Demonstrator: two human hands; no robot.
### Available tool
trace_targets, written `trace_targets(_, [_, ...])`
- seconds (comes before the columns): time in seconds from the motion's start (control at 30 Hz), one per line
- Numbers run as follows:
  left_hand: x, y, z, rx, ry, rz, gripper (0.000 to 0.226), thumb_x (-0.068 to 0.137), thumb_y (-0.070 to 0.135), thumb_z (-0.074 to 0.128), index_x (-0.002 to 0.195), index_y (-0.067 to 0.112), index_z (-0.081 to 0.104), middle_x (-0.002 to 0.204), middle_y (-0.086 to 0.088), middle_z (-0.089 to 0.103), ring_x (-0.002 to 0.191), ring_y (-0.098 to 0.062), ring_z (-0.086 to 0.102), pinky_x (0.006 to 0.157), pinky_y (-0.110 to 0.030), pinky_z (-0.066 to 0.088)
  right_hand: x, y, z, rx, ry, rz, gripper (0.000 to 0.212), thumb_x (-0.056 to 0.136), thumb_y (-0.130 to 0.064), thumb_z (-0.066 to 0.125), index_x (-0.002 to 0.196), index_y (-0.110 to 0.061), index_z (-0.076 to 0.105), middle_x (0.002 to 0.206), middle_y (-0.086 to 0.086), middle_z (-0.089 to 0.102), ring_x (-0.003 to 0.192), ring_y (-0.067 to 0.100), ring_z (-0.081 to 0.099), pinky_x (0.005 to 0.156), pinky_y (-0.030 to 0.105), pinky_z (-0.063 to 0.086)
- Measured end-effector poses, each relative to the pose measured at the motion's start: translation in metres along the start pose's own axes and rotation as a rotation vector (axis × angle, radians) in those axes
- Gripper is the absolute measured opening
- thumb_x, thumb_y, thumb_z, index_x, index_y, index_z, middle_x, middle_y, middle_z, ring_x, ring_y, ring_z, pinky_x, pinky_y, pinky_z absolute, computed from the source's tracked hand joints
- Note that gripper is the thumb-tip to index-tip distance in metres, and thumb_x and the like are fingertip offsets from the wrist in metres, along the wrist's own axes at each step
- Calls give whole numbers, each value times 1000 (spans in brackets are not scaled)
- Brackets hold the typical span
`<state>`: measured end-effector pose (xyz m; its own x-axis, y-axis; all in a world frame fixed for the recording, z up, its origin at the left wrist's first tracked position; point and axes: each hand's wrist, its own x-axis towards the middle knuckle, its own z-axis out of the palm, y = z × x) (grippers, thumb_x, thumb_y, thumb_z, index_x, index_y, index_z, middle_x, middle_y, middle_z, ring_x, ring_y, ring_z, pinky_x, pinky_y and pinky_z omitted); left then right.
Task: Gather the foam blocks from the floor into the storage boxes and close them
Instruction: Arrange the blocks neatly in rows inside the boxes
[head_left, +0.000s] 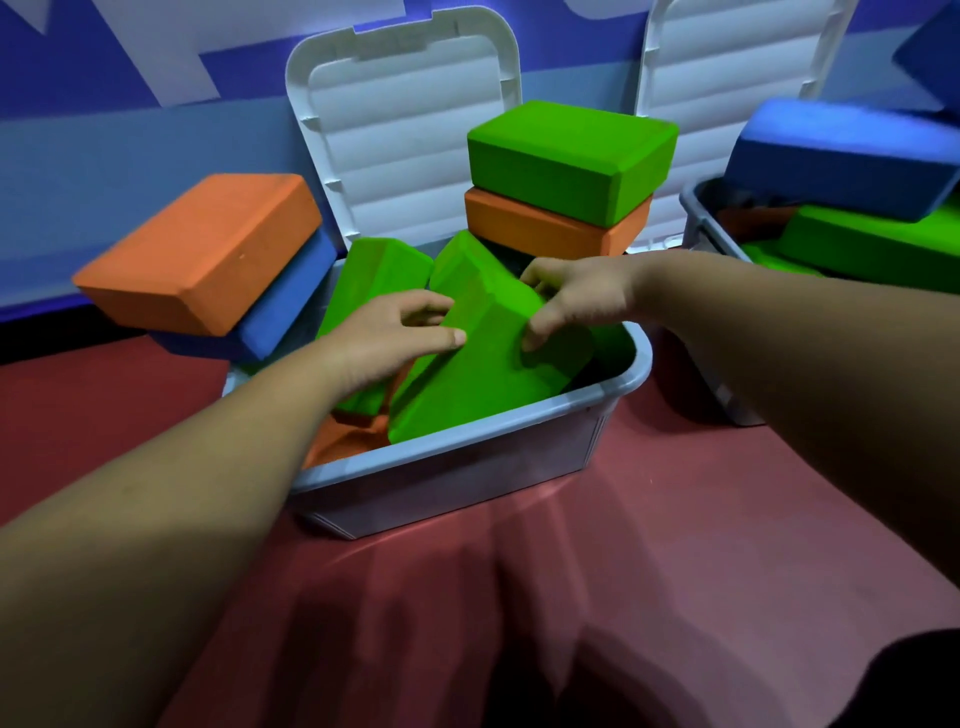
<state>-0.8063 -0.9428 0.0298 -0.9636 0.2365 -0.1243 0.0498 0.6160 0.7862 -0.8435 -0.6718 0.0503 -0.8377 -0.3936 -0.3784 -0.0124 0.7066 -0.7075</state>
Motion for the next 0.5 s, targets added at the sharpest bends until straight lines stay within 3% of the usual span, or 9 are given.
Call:
trace_targets(0.1, [2, -2, -9, 24, 232, 21, 26, 92, 40, 75, 114, 27, 76, 112, 12, 74, 109, -9, 67, 95, -26, 50, -7, -6, -4, 32, 147, -39, 62, 70, -42, 90, 121, -26, 58, 110, 2, 71, 94, 19, 73, 76, 37, 62])
trace_targets(0.17, [5, -9, -16, 283, 456, 16, 31, 92, 42, 73, 116, 23, 70, 116, 4, 67, 105, -20, 65, 87, -30, 47, -10, -10, -5, -12, 226, -55, 58, 69, -52, 89, 113, -27, 60, 104, -4, 69, 90, 12, 70, 67, 30, 55])
trace_targets(0.23, [5, -18, -19, 579, 589, -34, 52, 84, 45, 80, 121, 15, 58, 122, -9, 56, 110, -33, 60, 90, -41, 49, -13, -16, -3, -35, 268, -72, 56, 71, -57, 87, 110, -27, 60, 100, -8, 66, 87, 7, 65, 62, 25, 48])
trace_targets(0.3, [3, -27, -13, 699, 571, -211, 84, 73, 54, 88, 129, 8, 46, 131, -16, 48, 121, -43, 54, 97, -53, 48, -13, -22, 1, -90, 296, -87, 57, 73, -61, 84, 112, -28, 59, 98, -10, 63, 85, 5, 61, 61, 23, 45])
trace_targets(0.37, [-1, -36, -4, 714, 467, -412, 111, 64, 68, 87, 140, 5, 36, 140, -16, 42, 129, -44, 50, 101, -55, 47, -11, -27, 7, -131, 304, -103, 59, 73, -65, 82, 113, -28, 59, 101, -8, 64, 86, 8, 61, 63, 24, 46])
trace_targets(0.5, [-2, -52, 5, 763, 266, -496, 116, 71, 66, 85, 149, 3, 28, 148, -18, 41, 134, -42, 52, 104, -51, 47, -8, -35, 14, -154, 304, -130, 64, 72, -68, 82, 115, -25, 60, 106, -3, 66, 93, 16, 65, 69, 29, 47])
